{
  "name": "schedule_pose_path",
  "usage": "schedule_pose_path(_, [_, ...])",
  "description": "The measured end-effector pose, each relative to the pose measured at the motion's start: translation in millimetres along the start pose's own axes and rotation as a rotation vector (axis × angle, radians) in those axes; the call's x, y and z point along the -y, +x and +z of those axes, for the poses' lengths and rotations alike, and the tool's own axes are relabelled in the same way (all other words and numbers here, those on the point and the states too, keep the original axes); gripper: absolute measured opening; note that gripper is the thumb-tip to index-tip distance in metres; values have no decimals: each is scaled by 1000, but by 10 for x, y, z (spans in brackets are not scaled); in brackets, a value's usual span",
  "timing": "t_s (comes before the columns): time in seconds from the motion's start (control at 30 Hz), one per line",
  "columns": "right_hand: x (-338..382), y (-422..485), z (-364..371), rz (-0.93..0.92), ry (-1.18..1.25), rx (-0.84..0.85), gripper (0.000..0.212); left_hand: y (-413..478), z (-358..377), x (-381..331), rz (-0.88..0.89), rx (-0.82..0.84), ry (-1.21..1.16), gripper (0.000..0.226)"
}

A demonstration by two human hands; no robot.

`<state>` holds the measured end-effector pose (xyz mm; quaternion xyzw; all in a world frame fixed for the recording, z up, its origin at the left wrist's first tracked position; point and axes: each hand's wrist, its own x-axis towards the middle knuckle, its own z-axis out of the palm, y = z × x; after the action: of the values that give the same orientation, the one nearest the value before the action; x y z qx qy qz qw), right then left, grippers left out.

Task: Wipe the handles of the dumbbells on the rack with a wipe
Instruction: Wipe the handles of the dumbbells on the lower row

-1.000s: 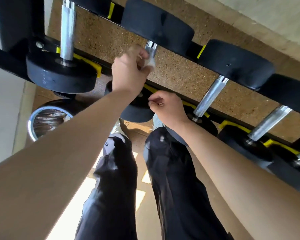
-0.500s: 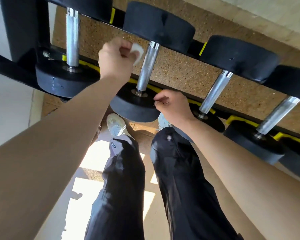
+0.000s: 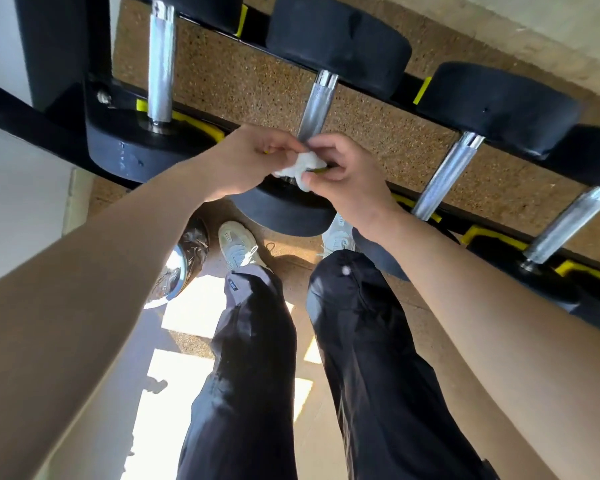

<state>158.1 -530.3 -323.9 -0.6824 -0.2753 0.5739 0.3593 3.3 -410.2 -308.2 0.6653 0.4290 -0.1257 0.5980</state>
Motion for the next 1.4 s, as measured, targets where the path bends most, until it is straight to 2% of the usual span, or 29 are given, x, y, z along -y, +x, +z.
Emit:
schedule_pose_path(0.1, [-5,109,33,-36,-97,-30,32,41,-27,13,28,3,32,15])
schedule_pose_path(0.2, [-109,230,-14,-23,-267,-122,23,114,-141,100,40,-30,210,15])
schedule_pose_path(0.3, [-226,295,-12,-101,-487,-71,12,199,-224,212,36,-59,440,15])
schedule_pose_path(0.4, [-269,271,33,-129,-610,4,11,283,-242,309,11,-61,542,14])
schedule_pose_path(0.53, [-206,227,39,-99,-628,116,22,379,-224,393,-29,-78,552,15])
schedule_pose_path(0.67, [-258,332,-97,-18,-664,99,15,400,-178,313,-16,38,486,15])
schedule_pose_path(0.77, [-327,408,-201,46,-772,106,14,442,-155,270,-19,101,579,21])
schedule_pose_path(0.97, [-169,421,101,-159,-898,144,11,553,-193,359,-196,-44,708,26])
schedule_pose_path(1.13, [-272,422,-236,-100,-1047,44,11,513,-127,307,-22,73,674,25])
schedule_pose_path(1.3, [-147,377,-40,-216,-1019,101,15,534,-146,374,-119,-157,759,25])
schedule_pose_path(1.4, [-200,429,-177,-181,-1021,89,19,563,-126,283,-14,-193,684,20])
